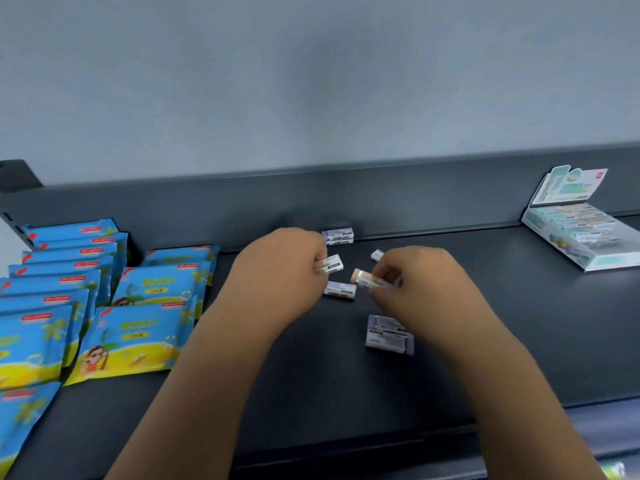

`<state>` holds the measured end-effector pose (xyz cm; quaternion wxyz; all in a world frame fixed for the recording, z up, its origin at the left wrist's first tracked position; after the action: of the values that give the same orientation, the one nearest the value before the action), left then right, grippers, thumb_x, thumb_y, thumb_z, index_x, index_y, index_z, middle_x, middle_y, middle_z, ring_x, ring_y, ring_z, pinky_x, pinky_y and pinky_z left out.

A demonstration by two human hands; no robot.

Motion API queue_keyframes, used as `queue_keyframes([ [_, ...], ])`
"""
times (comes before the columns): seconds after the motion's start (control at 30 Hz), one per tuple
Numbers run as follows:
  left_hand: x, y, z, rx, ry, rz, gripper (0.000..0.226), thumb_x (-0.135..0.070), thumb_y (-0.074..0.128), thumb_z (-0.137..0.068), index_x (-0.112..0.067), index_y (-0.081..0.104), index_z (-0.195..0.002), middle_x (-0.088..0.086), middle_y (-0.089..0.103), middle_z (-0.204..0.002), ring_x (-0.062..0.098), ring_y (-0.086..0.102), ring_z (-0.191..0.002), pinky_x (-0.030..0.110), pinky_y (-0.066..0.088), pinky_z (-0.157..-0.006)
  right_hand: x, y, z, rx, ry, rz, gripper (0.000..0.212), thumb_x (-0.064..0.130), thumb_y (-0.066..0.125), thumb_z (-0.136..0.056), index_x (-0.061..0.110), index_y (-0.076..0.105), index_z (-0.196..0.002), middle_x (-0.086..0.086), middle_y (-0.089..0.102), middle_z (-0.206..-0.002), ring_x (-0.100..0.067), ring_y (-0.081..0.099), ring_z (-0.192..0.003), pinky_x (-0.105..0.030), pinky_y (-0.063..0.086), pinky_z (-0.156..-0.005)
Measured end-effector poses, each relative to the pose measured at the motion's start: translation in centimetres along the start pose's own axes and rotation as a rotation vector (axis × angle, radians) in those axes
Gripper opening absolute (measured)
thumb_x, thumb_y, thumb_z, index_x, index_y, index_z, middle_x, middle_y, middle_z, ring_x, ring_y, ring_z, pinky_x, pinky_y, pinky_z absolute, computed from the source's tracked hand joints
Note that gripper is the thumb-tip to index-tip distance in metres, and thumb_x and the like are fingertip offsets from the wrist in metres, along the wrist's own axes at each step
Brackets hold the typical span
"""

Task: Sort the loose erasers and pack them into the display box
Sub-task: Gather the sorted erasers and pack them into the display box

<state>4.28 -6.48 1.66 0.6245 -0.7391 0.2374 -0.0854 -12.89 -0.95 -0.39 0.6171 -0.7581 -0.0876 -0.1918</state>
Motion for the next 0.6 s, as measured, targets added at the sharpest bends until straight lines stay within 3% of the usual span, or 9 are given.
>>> queue_keyframes([
  [0.23, -7.9, 0.4, -0.7, -0.086, 0.007, 0.024, 0.004, -0.032, 0.058, -0.087, -0.031, 0.063, -0.087, -0.008, 0.058, -0.089, 0.014, 0.059, -0.084, 0.038, 0.053, -0.072, -7.9, -3.7, -0.1, -0.076, -0.050, -0.045, 0.012, 0.025, 0.074, -0.080, 0.030, 0.072, -0.091, 0.012, 0.065, -0.087, -0.011, 0.059, -0.082, -0.031, 0.051, -0.072],
  [0.6, -20.6, 4.7, -4.6, -0.116, -0.039, 0.121, 0.006, -0.030, 0.054, -0.094, -0.029, 0.060, -0.092, -0.008, 0.058, -0.096, 0.015, 0.061, -0.086, 0.039, 0.052, -0.076, -19.8, -9.8, -0.8, -0.098, -0.140, -0.008, 0.008, 0.025, 0.069, -0.081, 0.031, 0.072, -0.087, 0.009, 0.062, -0.086, -0.013, 0.058, -0.083, -0.034, 0.050, -0.074],
])
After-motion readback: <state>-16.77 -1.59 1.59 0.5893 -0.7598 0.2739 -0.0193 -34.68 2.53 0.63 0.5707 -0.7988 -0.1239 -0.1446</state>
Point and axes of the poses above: each hand's wrist, its own z-axis away from the middle knuckle, its own y-axis out of the palm, x = y × z, the point moved 6 cm from there along -z, towards the middle knuckle
